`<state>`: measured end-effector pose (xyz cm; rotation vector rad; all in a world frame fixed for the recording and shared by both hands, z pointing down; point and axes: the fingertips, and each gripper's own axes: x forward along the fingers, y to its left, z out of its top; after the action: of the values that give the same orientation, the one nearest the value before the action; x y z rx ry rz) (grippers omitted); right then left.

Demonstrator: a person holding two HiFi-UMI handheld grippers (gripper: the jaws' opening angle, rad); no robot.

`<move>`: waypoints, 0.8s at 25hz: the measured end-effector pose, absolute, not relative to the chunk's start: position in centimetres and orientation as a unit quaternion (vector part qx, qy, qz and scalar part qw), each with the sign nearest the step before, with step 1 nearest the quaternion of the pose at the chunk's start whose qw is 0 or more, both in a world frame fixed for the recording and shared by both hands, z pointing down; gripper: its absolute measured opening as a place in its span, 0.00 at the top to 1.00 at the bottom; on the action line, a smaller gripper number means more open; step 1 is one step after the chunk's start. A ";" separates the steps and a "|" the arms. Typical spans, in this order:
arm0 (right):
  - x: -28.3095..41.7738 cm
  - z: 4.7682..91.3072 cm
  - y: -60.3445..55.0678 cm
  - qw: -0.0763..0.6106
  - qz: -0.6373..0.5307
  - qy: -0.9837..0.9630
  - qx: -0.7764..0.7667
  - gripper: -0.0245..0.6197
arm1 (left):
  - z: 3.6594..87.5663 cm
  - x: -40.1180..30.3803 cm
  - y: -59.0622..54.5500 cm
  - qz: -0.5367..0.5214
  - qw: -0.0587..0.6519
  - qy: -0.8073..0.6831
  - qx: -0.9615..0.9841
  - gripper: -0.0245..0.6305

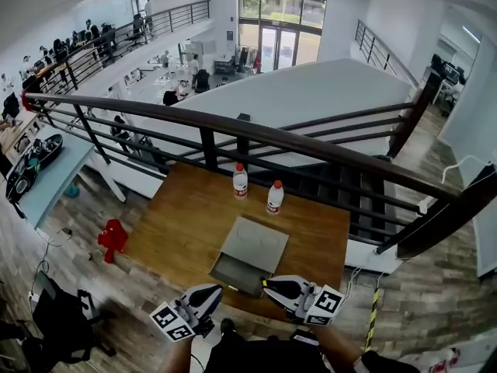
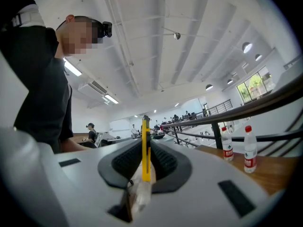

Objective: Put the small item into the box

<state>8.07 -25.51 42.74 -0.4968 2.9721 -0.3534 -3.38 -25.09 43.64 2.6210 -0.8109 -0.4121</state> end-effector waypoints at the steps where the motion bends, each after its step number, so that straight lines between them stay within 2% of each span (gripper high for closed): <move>1: 7.1 42.8 -25.9 0.051 -0.116 0.978 -0.166 0.87 | 43.8 -4.4 -25.6 -0.146 0.183 -0.285 0.929 0.94; 15: 1.0 46.2 -28.9 -0.025 -0.108 0.968 -0.223 0.87 | 48.2 -9.8 -28.0 -0.172 0.237 -0.235 0.927 0.94; 20: -1.6 49.0 -31.8 -0.068 -0.083 0.967 -0.233 0.87 | 50.2 -11.1 -29.2 -0.160 0.231 -0.224 0.933 0.94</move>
<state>-1.63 -31.79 49.05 -0.7645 3.1751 -0.2721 -11.06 -29.16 50.17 2.5658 -0.6160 -0.4395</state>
